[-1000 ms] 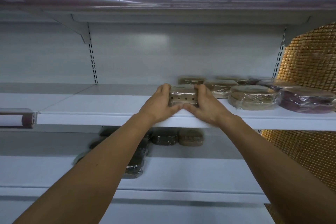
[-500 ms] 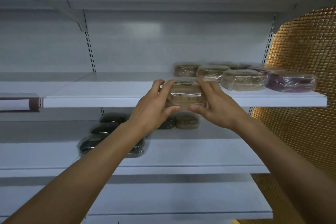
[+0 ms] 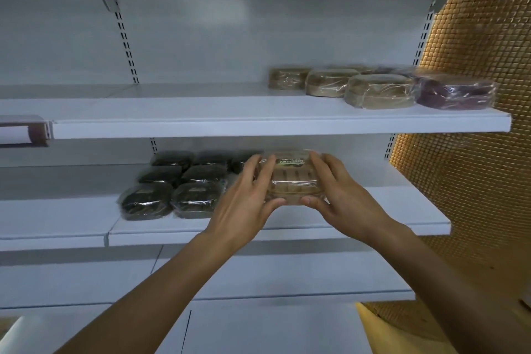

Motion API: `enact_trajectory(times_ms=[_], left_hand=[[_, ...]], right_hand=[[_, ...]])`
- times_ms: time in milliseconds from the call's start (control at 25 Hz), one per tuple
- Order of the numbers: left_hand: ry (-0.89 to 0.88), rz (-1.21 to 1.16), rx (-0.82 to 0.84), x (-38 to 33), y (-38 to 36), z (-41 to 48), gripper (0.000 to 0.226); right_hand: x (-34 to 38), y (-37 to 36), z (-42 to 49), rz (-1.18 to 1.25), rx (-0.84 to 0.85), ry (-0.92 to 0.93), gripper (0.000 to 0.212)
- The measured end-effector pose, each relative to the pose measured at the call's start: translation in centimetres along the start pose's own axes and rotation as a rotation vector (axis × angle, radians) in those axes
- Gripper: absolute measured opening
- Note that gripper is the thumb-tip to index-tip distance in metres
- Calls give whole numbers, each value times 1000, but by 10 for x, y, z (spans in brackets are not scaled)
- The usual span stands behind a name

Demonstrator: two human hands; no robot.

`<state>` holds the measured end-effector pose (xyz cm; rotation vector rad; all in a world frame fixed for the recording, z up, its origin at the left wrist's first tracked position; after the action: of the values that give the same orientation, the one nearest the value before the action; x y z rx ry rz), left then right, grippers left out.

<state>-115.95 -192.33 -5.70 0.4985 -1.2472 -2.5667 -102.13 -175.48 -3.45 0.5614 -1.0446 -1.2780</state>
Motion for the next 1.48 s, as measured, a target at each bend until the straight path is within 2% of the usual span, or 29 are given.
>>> enact_trajectory(times_ms=[360, 520, 1160, 1360, 1480], left_hand=[[133, -67, 227, 8, -98, -14, 75], [188, -58, 294, 12, -134, -13, 77], [251, 54, 309, 52, -205, 49, 76], [302, 82, 348, 62, -221, 70, 78], [327, 180, 367, 66, -228, 86, 78]], right_hand=[[-62, -66, -20, -73, 213, -219, 75], [-91, -91, -23, -60, 267, -253, 76], [-162, -148, 45, -157, 191, -237, 74], [-184, -161, 70, -100, 204, -238, 75], [-196, -169, 85, -55, 204, -245, 77]])
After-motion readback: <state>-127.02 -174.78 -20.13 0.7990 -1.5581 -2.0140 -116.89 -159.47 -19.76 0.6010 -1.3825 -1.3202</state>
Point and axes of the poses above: each hand's wrist, its own z-axis towards the middle knuckle, its own y-axis out of the back of the hand, x = y × z, the point moved 1 cm from there along z, towards the middle knuckle, and after that the axes turned 3 degrees about z, right-handed, at the moved point
